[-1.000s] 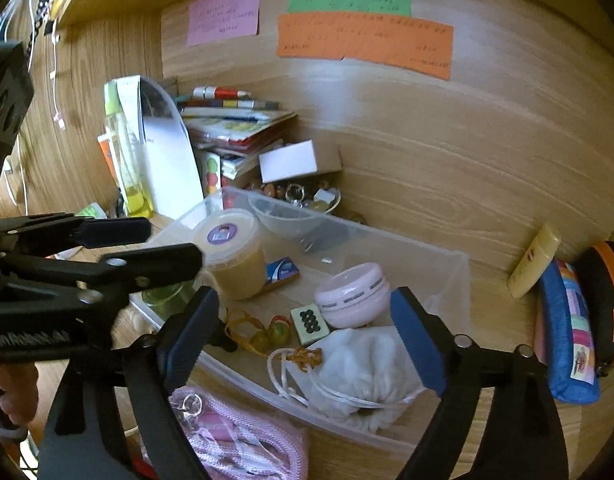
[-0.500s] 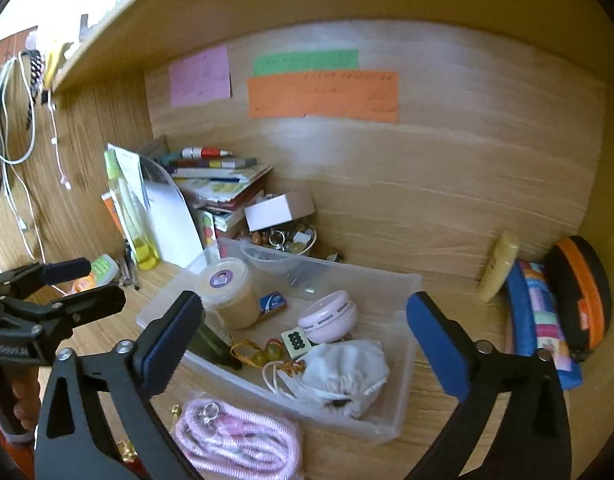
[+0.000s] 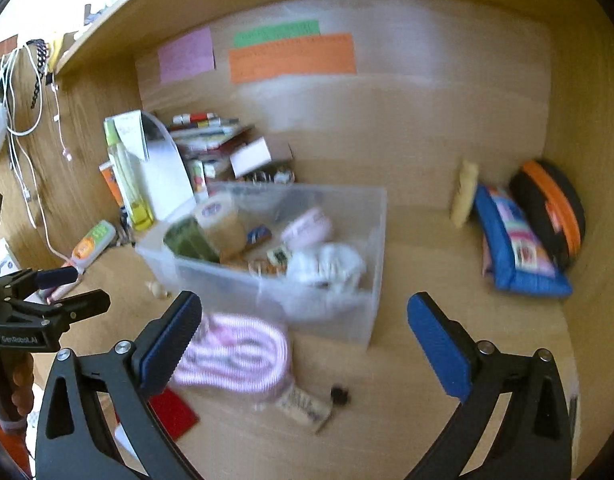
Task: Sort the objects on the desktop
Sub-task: 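Grasp the gold pouch and red cloth with the left gripper while the right grasps the light blue bottle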
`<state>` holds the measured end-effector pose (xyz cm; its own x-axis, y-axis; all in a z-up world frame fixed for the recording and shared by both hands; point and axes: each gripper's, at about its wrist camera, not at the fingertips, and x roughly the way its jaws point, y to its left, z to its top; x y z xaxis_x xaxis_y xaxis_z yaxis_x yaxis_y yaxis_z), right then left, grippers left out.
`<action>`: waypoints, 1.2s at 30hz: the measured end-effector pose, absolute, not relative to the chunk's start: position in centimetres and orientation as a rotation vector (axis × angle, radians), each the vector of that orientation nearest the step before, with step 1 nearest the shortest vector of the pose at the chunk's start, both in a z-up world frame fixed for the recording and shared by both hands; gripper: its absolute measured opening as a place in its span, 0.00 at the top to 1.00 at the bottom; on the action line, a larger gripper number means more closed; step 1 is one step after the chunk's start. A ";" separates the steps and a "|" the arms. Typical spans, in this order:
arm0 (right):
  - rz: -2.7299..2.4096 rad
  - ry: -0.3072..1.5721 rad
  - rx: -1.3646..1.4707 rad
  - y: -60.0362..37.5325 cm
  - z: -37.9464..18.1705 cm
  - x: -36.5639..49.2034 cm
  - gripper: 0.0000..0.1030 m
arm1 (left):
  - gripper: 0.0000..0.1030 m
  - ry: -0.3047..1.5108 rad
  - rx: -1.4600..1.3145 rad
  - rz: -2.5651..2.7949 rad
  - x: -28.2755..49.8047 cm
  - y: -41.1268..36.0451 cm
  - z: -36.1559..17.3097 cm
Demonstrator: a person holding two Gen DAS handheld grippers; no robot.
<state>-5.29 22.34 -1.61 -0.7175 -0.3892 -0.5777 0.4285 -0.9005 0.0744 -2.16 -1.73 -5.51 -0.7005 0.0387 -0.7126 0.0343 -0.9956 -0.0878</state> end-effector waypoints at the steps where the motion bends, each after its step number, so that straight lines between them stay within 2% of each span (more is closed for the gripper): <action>1: -2.562 0.096 0.854 22.5 -2.1 -5.0 0.01 | 0.03 -0.150 -1.230 2.890 -1.8 -1.7 -5.9; 8: -2.434 0.092 0.947 22.5 -5.2 -2.3 0.01 | 0.03 -0.127 -1.302 2.910 0.6 -1.7 -7.7; 17: -2.187 0.223 0.888 18.7 -6.9 3.3 0.06 | 0.03 -0.271 -1.369 2.939 4.2 -4.0 -8.8; 22: -2.061 0.261 0.931 17.0 -8.7 4.1 0.35 | 0.03 -0.313 -1.382 2.959 5.9 -4.5 -9.1; 28: -2.012 0.349 0.958 15.2 -10.6 4.4 0.51 | 0.03 -0.323 -1.388 2.955 6.9 -4.2 -9.3; 29: -2.008 0.364 0.952 15.0 -10.6 4.5 0.57 | 0.03 -0.322 -1.386 2.953 6.9 -4.1 -9.3; 30: -2.010 0.374 0.944 14.9 -10.7 4.6 0.68 | 0.03 -0.319 -1.386 2.947 6.8 -4.0 -9.3; 31: -2.011 0.387 0.936 14.8 -10.7 4.7 0.75 | 0.03 -0.317 -1.389 2.940 6.7 -3.8 -9.4; 36: -2.015 0.345 0.946 15.7 -10.5 4.4 0.78 | 0.03 -0.282 -1.400 2.872 5.2 -1.7 -9.7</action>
